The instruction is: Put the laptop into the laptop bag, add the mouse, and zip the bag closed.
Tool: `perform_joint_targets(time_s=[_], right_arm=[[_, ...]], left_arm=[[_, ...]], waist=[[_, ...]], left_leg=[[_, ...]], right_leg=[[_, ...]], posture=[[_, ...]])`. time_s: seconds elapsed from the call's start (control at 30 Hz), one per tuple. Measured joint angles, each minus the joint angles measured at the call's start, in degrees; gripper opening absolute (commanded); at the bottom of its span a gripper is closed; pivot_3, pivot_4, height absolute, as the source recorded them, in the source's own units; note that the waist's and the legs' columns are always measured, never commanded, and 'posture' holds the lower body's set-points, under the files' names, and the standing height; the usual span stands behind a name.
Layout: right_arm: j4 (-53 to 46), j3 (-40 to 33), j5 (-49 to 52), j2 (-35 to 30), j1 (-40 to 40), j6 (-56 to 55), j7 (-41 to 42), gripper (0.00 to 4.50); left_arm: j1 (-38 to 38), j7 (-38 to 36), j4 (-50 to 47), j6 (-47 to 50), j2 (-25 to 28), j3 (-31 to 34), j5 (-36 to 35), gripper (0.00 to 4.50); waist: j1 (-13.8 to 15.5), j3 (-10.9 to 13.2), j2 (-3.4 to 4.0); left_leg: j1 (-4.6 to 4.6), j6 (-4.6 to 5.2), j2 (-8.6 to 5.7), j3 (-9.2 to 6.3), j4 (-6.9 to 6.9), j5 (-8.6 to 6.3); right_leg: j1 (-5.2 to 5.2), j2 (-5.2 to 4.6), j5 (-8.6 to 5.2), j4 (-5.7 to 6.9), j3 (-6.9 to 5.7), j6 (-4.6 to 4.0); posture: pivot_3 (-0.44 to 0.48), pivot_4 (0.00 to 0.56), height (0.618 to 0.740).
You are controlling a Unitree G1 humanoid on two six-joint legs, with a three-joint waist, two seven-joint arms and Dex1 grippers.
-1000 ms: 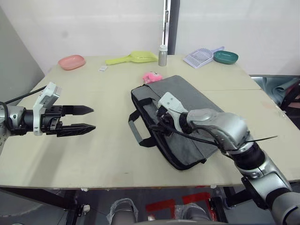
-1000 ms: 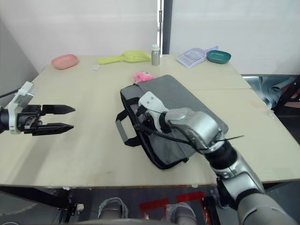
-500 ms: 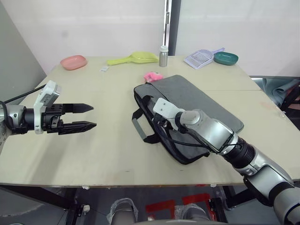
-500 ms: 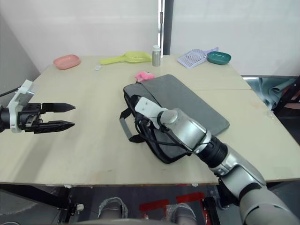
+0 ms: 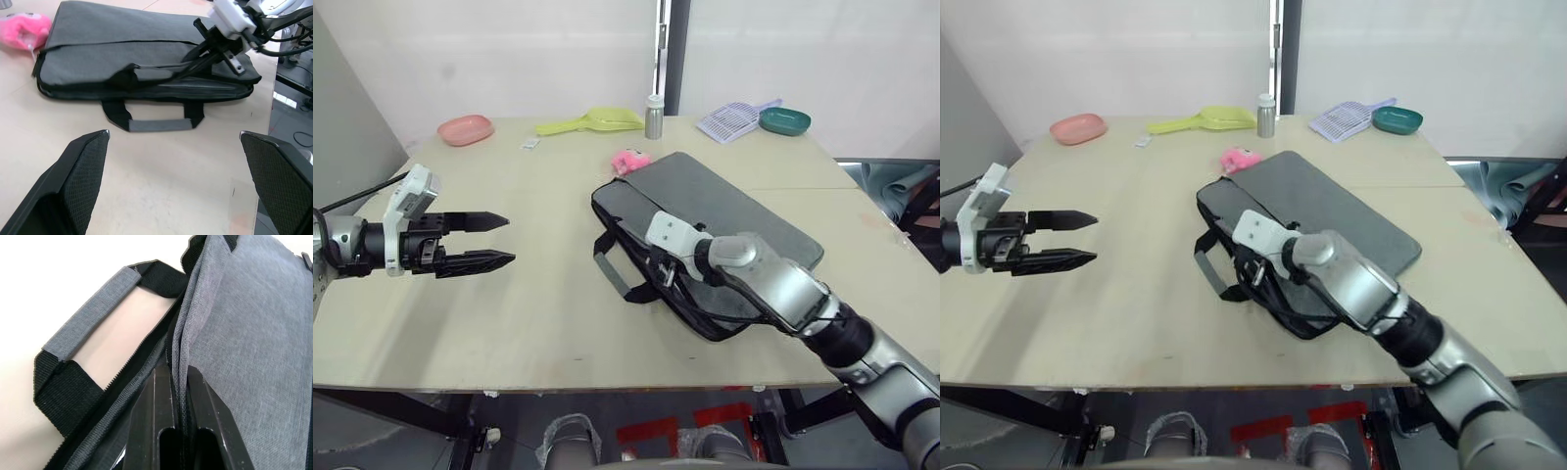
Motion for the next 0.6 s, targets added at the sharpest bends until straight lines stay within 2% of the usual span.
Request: perform_joint_targets(time_s=[0.3,0.4,0.6], right_arm=[[-3.7,-0.9,4.7,-5.5,5.1,-15.2,18.6,0.04],[-2.8,-0.8,3.1,-5.4,5.2,-19.2,20.8,0.04],[6.3,-0.9,-1.1,-2.0,4.1,-25.1,20.4,0.04]], left_arm=[[-2.2,-1.8,1.8,0.0,0.2,-0.6,0.2,4.5],[-2.6,-2.8,2.6,0.0,0.4,-0.7,0.2,4.5],[-1.8,-5.6,2.5,0.1,2.5,-2.0,0.2,4.5]], waist=[[-0.7,0.0,-0.01],[-0.8,0.0,-0.01],[-0.9,0.0,-0.03]], left_leg=[[0.02,0.31,0.02,0.0,0.05,-0.13],[0.03,0.35,0.02,0.0,0.07,-0.14],[0.01,0.43,0.01,0.0,0.17,-0.13]], right_leg=[[0.01,0.0,-0.01,0.05,0.01,-0.03],[0.01,0.0,0.0,0.09,0.01,-0.04],[0.01,-0.02,0.03,0.14,0.02,-0.08]], posture=[[0.0,0.15,0.74],[0.0,0.15,0.74],[0.0,0.15,0.74]])
